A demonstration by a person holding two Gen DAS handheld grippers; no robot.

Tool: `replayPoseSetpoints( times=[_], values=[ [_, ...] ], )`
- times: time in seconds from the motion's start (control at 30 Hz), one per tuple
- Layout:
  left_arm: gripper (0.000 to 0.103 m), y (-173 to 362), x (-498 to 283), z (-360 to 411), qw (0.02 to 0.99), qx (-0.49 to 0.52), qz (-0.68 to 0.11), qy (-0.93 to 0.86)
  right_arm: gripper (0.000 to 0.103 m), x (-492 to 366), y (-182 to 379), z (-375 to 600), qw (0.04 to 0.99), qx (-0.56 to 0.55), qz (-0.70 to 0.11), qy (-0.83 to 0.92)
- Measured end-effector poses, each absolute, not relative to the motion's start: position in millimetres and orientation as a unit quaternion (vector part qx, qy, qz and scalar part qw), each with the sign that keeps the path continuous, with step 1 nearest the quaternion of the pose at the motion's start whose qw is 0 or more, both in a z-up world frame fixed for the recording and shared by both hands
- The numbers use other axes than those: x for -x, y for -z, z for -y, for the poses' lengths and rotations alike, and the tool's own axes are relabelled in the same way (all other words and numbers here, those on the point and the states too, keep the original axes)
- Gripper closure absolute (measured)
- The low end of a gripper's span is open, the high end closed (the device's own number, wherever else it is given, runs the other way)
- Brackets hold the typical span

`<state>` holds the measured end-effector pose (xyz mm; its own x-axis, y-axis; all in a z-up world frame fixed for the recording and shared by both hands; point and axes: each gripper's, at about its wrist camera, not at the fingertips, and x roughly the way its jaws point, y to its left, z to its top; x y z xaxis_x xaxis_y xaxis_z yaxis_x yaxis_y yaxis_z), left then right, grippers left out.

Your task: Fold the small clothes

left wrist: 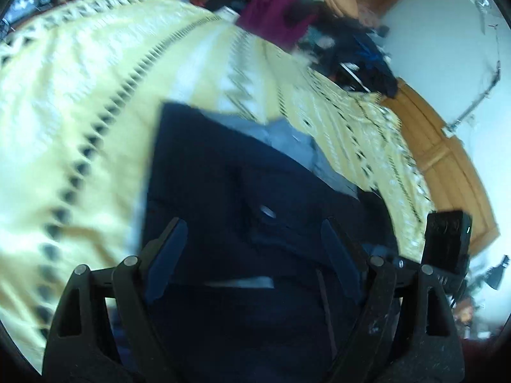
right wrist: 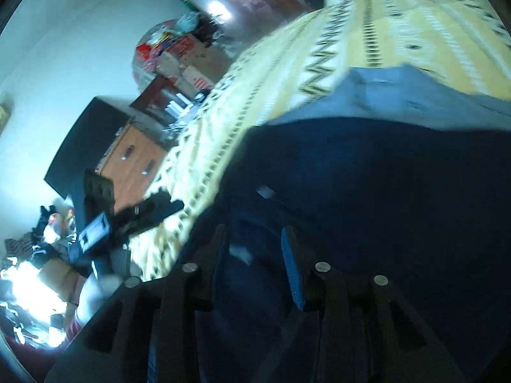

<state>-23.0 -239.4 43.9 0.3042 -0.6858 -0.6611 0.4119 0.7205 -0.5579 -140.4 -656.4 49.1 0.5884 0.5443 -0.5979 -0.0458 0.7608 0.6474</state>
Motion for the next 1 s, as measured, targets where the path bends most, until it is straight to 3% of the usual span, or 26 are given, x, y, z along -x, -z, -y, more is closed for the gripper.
replayPoseSetpoints(
  times=[0.27,0.6,0.67,0.77,0.8,1.0],
  values=[
    [0.021,-4,33,295,0.748,0.169,-0.538,0.35,0.059,240,-33,725,0.831,-0.338,-0.433,-0.088],
    [0.021,4,21,308,0.77,0.185,-0.525,0.312,0.059,278,-40,762,0.844,-0.324,-0.426,-0.041],
    [0.029,4,20,315,0.777,0.177,-0.518,0.311,0.059,292,-36,780,0.842,-0.336,-0.422,-0.01],
    [0.071,5,17,318,0.773,0.193,-0.51,0.323,0.059,311,-29,803,0.836,-0.353,-0.42,0.023],
    [0.095,3,16,316,0.768,0.206,-0.507,0.334,0.059,314,-27,807,0.833,-0.356,-0.422,0.028],
    [0.098,-58,19,298,0.809,0.197,-0.417,0.365,0.059,323,-26,812,0.83,-0.357,-0.427,0.016]
  ],
)
